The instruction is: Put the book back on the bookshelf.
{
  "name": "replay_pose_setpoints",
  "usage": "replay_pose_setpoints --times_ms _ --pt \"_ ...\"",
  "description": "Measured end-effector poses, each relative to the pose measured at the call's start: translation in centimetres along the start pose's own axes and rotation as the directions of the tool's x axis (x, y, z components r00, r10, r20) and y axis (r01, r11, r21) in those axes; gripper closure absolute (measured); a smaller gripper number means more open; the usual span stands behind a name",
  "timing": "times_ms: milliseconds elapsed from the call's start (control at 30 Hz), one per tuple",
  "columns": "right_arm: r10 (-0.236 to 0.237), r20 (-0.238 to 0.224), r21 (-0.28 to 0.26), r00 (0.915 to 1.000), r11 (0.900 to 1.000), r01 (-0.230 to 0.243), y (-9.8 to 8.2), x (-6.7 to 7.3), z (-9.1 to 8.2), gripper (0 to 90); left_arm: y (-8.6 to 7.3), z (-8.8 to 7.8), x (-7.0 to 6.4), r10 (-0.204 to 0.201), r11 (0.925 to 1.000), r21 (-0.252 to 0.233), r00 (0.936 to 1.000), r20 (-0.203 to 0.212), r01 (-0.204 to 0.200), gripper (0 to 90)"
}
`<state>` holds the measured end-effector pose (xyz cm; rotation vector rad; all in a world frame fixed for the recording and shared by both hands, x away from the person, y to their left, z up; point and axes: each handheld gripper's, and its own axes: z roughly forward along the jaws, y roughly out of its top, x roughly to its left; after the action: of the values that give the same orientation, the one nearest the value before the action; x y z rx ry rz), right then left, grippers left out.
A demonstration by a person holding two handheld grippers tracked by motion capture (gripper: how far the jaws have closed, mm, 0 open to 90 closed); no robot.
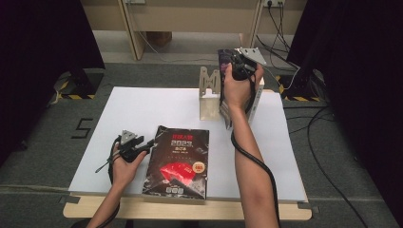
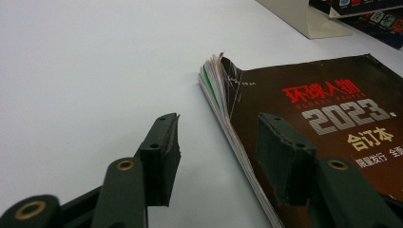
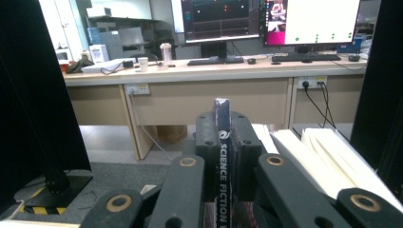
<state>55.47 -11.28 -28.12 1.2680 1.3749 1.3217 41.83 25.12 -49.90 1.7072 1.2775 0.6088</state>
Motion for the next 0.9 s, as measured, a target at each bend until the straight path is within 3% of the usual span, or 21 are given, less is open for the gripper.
replay_pose_setpoints --times_ms 367,900 --pt "-0.028 -0.006 -0.005 0.9996 1.000 0.028 -0.7 0.2 -1.5 84.7 0.0 0.0 0.0 0.006 1.0000 -0.003 1.0000 -0.003 -0.006 49.5" --pt "-0.048 -0.052 0.029 0.9975 0.998 0.050 -2.1 -0.7 -7.0 84.5 0.0 0.0 -0.2 0.010 0.9999 -0.001 0.9999 -0.005 -0.010 49.5"
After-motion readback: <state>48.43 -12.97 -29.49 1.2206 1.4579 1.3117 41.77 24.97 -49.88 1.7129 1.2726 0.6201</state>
